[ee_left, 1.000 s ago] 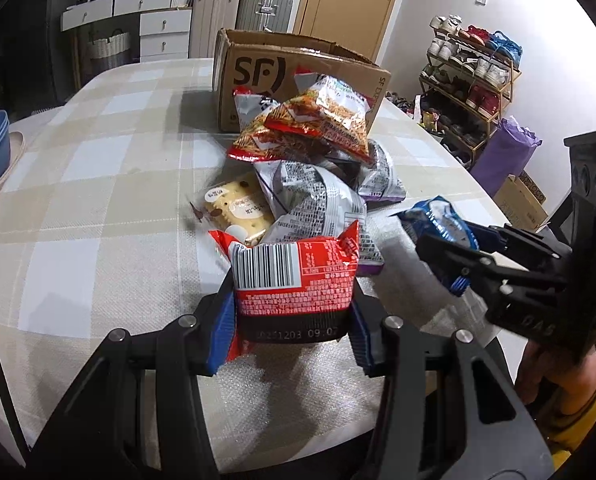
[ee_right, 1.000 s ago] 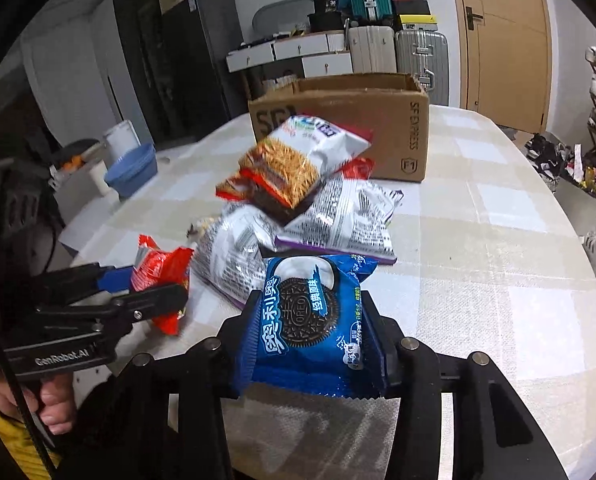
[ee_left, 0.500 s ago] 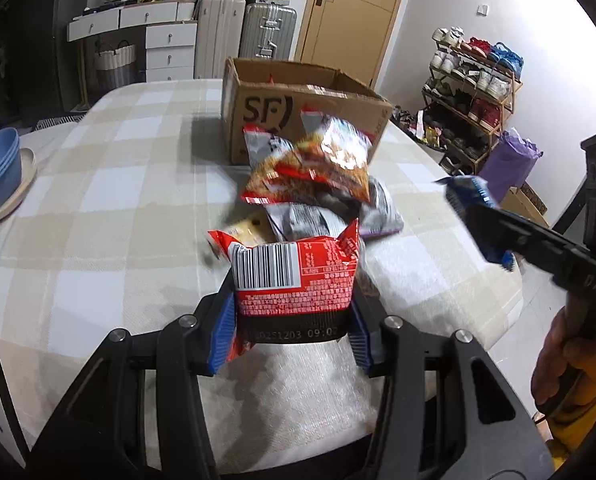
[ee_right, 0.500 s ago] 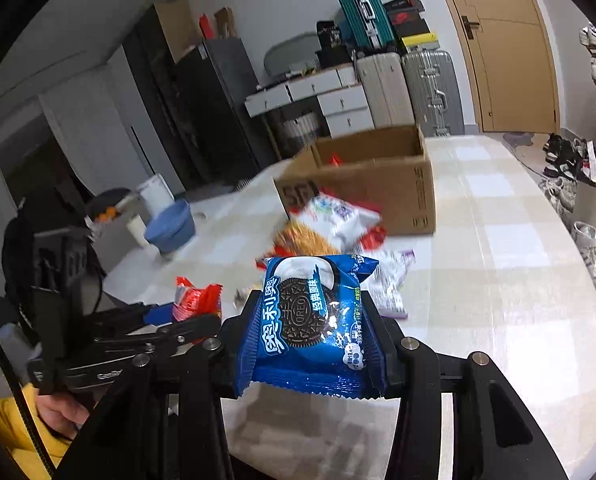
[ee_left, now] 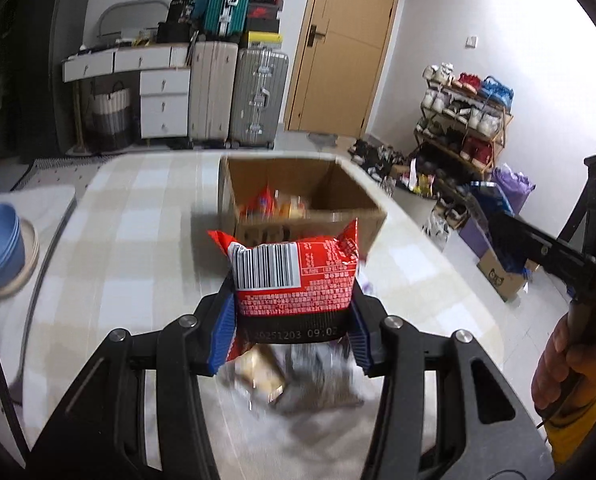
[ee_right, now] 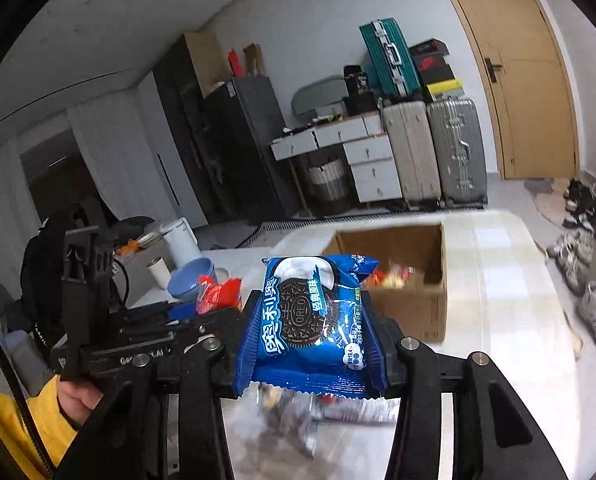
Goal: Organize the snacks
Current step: 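Carry the red-and-white and blue packets over the box with both grippers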
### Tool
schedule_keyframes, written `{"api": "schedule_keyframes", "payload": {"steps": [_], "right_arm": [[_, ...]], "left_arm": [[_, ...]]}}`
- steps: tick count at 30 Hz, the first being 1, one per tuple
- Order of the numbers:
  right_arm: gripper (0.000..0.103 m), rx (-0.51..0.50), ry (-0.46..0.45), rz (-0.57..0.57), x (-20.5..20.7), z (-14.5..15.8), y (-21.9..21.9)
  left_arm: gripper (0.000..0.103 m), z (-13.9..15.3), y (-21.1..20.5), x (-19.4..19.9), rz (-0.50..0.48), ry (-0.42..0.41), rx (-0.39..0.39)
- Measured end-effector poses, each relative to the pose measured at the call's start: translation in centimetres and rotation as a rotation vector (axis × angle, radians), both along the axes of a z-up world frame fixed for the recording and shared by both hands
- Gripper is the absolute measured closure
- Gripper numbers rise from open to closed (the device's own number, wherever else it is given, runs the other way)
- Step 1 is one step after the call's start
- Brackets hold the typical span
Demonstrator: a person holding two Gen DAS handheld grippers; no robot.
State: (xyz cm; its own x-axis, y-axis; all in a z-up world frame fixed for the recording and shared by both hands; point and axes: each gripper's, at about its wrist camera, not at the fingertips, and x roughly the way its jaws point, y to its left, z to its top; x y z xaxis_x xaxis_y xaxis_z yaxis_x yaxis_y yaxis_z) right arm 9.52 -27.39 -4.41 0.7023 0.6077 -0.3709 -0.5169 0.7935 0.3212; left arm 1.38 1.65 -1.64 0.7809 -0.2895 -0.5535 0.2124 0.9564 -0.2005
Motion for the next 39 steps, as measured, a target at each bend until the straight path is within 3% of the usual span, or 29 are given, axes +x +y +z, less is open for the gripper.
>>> {"api": "schedule_keyframes", "payload": {"steps": [8,14,18,23,29,39], "right_arm": [[0.057,0.023,-0.04,0.028,4.5,3.6,0.1],[0.057,-0.027,-0.067,0.057,8.5,5.4,1.9],[0.057,-0.025,-0.041,0.058,11.8,5.0,2.5],[0.057,-0.012,0.016,0.041,16.3,3.9,2.9],[0.057,-0.033,0.065,0.031,21.0,1.7,3.4],[0.057,-0.033,0.107,0.006,23.4,-0.8,2.5]], "left_arm": [[0.058,5.2,0.2,4.6,0.006,-0.056,-0.001],[0.058,7.5,-0.9,9.4,-0.016,-0.049,0.002],[0.058,8.0,-1.4,13.4,-0.016,-0.028,0.013],[0.058,7.5,-2.8,18.0,-0.033,0.016,0.033],[0.058,5.5,-3.6,23.7,-0.054,0.086,0.0],[0.058,2.5,-4.1,28.5,-0.055,0.111,0.013]]}}
